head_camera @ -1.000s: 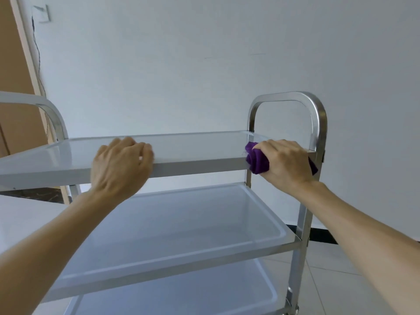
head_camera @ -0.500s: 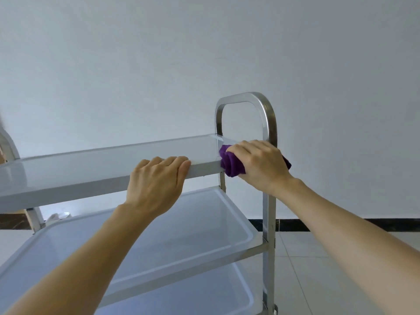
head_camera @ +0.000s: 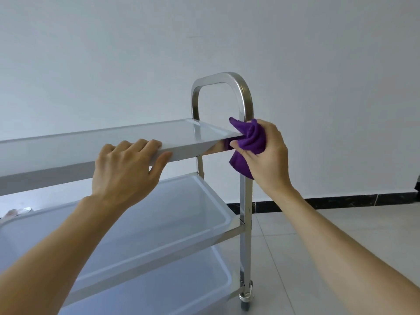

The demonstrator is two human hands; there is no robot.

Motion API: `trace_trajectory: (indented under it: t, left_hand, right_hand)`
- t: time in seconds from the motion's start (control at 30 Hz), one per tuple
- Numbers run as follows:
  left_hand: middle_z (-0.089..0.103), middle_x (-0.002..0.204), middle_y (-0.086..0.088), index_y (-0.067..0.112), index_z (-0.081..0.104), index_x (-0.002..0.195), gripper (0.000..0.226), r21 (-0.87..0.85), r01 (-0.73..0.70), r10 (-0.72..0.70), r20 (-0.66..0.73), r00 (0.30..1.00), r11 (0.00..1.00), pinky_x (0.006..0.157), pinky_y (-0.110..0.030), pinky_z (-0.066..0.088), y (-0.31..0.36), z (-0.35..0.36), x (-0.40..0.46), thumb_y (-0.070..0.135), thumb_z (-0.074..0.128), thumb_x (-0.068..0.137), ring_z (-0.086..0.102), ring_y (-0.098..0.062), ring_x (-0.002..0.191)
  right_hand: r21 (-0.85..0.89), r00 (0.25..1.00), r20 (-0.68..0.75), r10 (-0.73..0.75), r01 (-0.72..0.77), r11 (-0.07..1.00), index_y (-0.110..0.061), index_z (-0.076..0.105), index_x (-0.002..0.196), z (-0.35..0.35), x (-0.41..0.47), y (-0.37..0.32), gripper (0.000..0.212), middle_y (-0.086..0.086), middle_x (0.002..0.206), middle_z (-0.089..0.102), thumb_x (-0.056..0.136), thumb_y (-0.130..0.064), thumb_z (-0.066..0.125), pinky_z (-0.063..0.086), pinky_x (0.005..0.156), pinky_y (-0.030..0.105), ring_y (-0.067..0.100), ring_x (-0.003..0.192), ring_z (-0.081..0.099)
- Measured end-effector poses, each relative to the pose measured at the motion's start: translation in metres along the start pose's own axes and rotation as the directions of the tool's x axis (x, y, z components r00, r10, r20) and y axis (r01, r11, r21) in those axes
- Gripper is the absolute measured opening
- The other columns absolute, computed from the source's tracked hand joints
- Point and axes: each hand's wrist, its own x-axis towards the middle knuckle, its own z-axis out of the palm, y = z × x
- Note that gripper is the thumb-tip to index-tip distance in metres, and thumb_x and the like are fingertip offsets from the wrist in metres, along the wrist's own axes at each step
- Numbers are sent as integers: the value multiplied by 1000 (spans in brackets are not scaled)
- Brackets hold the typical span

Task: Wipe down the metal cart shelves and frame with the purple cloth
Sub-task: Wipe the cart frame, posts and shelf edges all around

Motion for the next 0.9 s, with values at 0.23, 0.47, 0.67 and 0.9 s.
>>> trace_trajectory:
  t: [0.23, 0.47, 0.67, 0.9]
  left_hand:
    - [73, 96, -2, 18, 67, 111, 50, -8, 5, -5, -35, 999, 1000, 70, -41, 41, 4, 3, 1, 52, 32, 99, 65, -36, 77]
    - [72, 94, -3, 18, 65, 109, 51, -14, 13, -14, -67, 998, 1000, 71, -42, 39, 8, 8, 2, 53, 29, 99, 63, -36, 78]
    - [72, 96, -3, 18, 65, 111, 50, -26, 3, -6, -100, 995, 1000, 72, -42, 39, 6, 11, 1, 52, 30, 100, 64, -37, 80]
    - [71, 96, -5, 18, 64, 112, 52, -9, 0, -1, -126, 992, 1000, 73, -44, 39, 1, 14, 0, 53, 26, 101, 63, -37, 79]
  right_hand:
    - [387, 801, -348, 487, -351, 853, -26, 55, 114, -4, 14, -4, 37, -4, 111, 67, 86, -45, 72, 54, 94, 33, 7, 99, 66]
    - [44, 900, 103, 424, -430, 902, -18, 32, 147, 29, -6, 15, 94, 2, 138, 48, 75, -58, 77, 43, 107, 42, 23, 126, 49]
    - [-37, 881, 144, 450, -449, 893, -34, 37, 132, 24, -24, 54, 75, -15, 114, 60, 74, -48, 82, 54, 84, 31, 8, 97, 61]
    - [-28, 611, 196, 767, -779, 627, -30, 48, 110, 40, -150, 99, 43, 4, 95, 71, 80, -30, 79, 62, 67, 48, 27, 77, 73]
